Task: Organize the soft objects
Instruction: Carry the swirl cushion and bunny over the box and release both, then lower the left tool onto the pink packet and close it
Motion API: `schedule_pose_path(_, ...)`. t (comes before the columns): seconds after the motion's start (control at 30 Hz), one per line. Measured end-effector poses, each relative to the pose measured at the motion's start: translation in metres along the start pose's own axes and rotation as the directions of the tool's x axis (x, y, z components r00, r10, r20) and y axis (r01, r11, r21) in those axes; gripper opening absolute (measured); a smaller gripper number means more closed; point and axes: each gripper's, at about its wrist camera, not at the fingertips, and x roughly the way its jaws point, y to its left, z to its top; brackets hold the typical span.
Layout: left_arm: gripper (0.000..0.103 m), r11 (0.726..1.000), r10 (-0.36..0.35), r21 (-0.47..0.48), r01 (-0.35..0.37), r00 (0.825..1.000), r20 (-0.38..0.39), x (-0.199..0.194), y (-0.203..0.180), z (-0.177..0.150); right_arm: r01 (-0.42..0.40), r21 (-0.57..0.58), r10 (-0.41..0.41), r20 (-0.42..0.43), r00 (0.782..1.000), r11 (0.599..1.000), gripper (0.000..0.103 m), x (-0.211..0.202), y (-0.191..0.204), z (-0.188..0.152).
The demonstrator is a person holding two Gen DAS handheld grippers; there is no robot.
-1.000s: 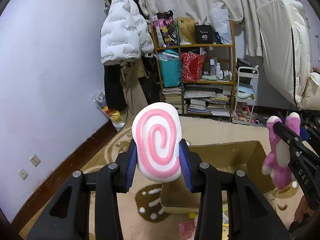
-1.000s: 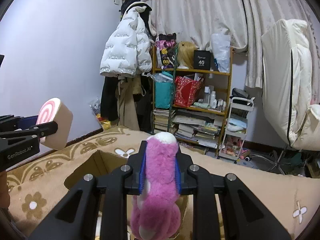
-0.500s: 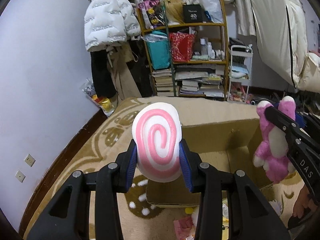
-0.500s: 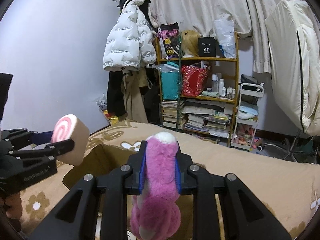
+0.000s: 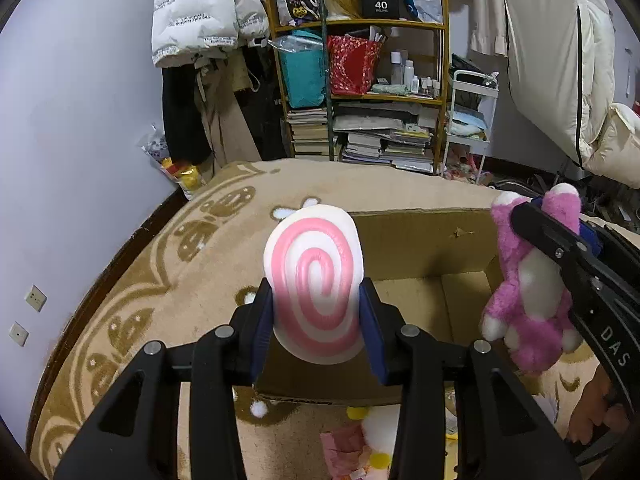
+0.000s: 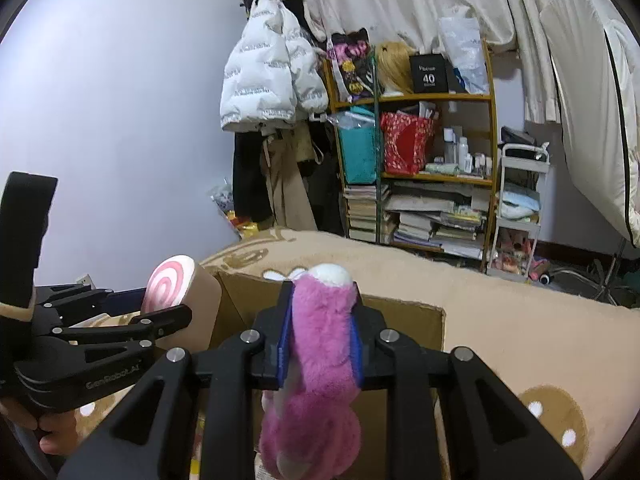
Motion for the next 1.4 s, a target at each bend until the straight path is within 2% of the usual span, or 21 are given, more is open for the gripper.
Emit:
schedule_pose_path(0.13, 0.039, 1.000, -0.015, 0.008, 0.015, 1.000, -0.017, 0.006, -0.001, -0.002, -0.007, 0.030, 0.008, -0.025, 1.000, 1.000, 0.026, 0.006, -0.006, 0.001)
schedule_pose_path(0.37, 0.045, 1.000, 0.004, 0.030, -0.002, 0.999, -0.048, 0.013, -0.003, -0.006, -0.006, 0.070, 0.010, -0.053, 0.999, 0.997, 0.028, 0.010, -0.015, 0.000)
schedule_pose_path(0.47, 0.055, 0.999, 0.020, 0.032, -0.019, 0.999, -0.035, 0.011, -0.002, -0.008, -0.012, 0.093, 0.018, -0.068, 0.998, 0.996, 0.040, 0.012, -0.019, 0.001)
schedule_pose_path(0.53, 0.057, 0.998, 0.040, 0.044, -0.039, 0.999, -0.018, 0.008, -0.001, -0.008, -0.017, 0.100, 0.024, -0.072, 0.997, 0.995, 0.049, 0.012, -0.020, 0.001)
schedule_pose_path(0.67, 0.067, 0.997, 0.062, 0.044, -0.061, 0.998, -0.016, 0.004, 0.003, -0.009, -0.016, 0.107, 0.024, -0.076, 0.997, 0.994, 0.057, 0.011, -0.020, 0.001)
schedule_pose_path(0.73, 0.071, 0.996, 0.072, 0.046, -0.071, 0.997, -0.018, 0.000, 0.005, -0.009, -0.017, 0.115, 0.026, -0.074, 0.997, 0.993, 0.070, 0.007, -0.021, 0.002)
schedule_pose_path(0.83, 0.080, 0.995, 0.093, 0.049, -0.092, 0.995, -0.023, -0.008, 0.008, -0.010, 0.001, 0.116, 0.007, -0.065, 0.998, 0.993, 0.083, -0.002, -0.019, 0.004)
schedule_pose_path(1.03, 0.092, 0.993, 0.108, 0.039, -0.108, 0.994, 0.002, -0.034, 0.012, -0.013, 0.004, 0.123, 0.001, -0.040, 0.999, 0.992, 0.102, -0.028, -0.014, 0.007)
schedule_pose_path(1.23, 0.097, 0.992, 0.120, 0.040, -0.121, 0.993, 0.009, -0.060, 0.013, -0.020, 0.000, 0.141, 0.003, -0.020, 1.000, 0.990, 0.103, -0.056, -0.012, 0.009)
schedule_pose_path(1.4, 0.098, 0.995, 0.099, 0.033, -0.098, 0.995, -0.014, -0.079, 0.016, -0.029, 0.021, 0.151, -0.018, -0.024, 1.000, 0.988, 0.103, -0.077, -0.010, 0.005)
